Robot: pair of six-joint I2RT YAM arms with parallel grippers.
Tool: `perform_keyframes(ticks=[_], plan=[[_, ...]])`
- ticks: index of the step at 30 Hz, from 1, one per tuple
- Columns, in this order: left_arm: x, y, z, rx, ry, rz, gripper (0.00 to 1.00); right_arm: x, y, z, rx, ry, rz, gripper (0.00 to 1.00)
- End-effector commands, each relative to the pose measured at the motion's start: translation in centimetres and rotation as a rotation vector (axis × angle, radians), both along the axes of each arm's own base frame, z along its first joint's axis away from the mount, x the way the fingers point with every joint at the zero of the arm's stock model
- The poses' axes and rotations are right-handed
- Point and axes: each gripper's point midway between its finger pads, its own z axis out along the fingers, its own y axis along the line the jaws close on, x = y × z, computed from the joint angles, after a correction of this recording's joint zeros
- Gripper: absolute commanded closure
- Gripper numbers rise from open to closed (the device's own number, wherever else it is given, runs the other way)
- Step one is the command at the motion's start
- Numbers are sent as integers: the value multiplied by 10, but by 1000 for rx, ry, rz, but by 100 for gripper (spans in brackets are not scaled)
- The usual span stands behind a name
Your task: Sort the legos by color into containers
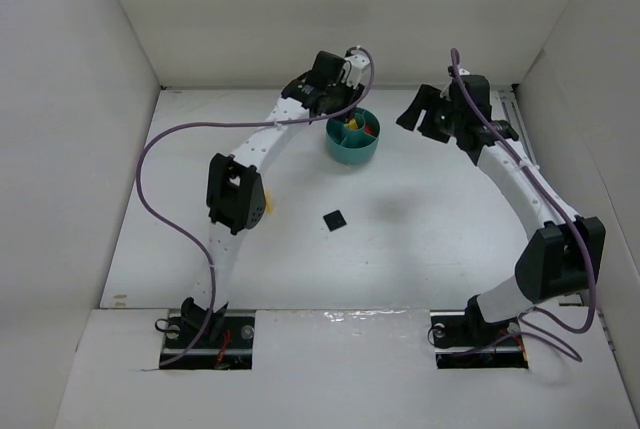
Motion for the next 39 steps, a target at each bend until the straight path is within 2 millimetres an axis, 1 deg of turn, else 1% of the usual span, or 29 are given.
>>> perform_keyframes(ticks=[1,2,3,4,6,9,10,11,12,13,14,15,16,17,18,19,20,22,23,24,26,27,29,30,31,33,34,35,39], plan=[[1,-8,28,-27,-56,-11,60,7,3,18,20,-35,13,26],[1,-8,28,-27,-56,-11,56,4,7,16,18,-25,23,26],[1,-8,28,-27,-56,-11,44,3,8,16,15,-27,37,26],[-1,-10,28,-33,-52,-21,42,3,8,16,14,-27,37,26],[-5,-11,55,-85,-82,-15,41,0,15,22,4,-57,91,26],[2,11,97,-152,-151,29,40,-12,33,25,22,-90,198,31],[0,31,135,-183,-216,74,40,-20,41,23,-4,-112,251,32],[1,41,138,-189,-240,96,38,-24,51,21,-18,-132,301,32],[-1,54,150,-206,-257,128,34,-40,75,25,-20,-161,396,34],[-14,71,185,-248,-309,149,28,-50,87,21,-45,-185,463,34],[-14,91,192,-278,-308,201,21,-59,101,23,-50,-211,529,34],[-14,109,182,-263,-286,279,15,-71,117,18,-53,-209,611,35],[-15,122,186,-270,-291,331,11,-90,143,15,-55,-214,701,35],[-25,145,203,-267,-319,379,4,-95,157,11,-74,-225,771,35],[-28,162,189,-237,-301,445,0,-105,168,5,-74,-204,828,35],[-34,174,189,-233,-302,462,0,-121,189,5,-47,-199,909,35],[-44,203,205,-235,-340,506,0,-123,204,0,-52,-189,961,35],[-58,228,189,-248,-274,484,0,-133,223,-7,-40,-143,1025,35],[-74,302,190,-306,-243,609,0,-140,264,-18,-6,-65,1080,35],[-76,299,183,-312,-221,591,0,-140,264,-18,-6,-65,1081,35],[-86,326,181,-296,-222,650,0,-141,288,-20,-8,-40,1066,35],[-92,342,178,-278,-223,692,0,-141,297,-40,-16,22,1052,35],[-104,350,163,-239,-206,723,0,-145,320,-54,-39,44,1061,35],[-109,350,171,-236,-229,716,0,-144,325,-56,-41,50,1053,35],[-114,353,156,-228,-200,729,0,-142,328,-57,-41,49,1053,35],[-122,354,158,-216,-221,728,0,-142,343,-52,-45,18,1060,35],[-125,353,155,-215,-217,729,0,-139,345,-63,-60,42,1053,35],[-125,356,146,-203,-200,744,0,-139,345,-67,-66,58,1053,35],[-128,360,140,-182,-197,761,0,-128,355,-79,-127,49,1014,35]])
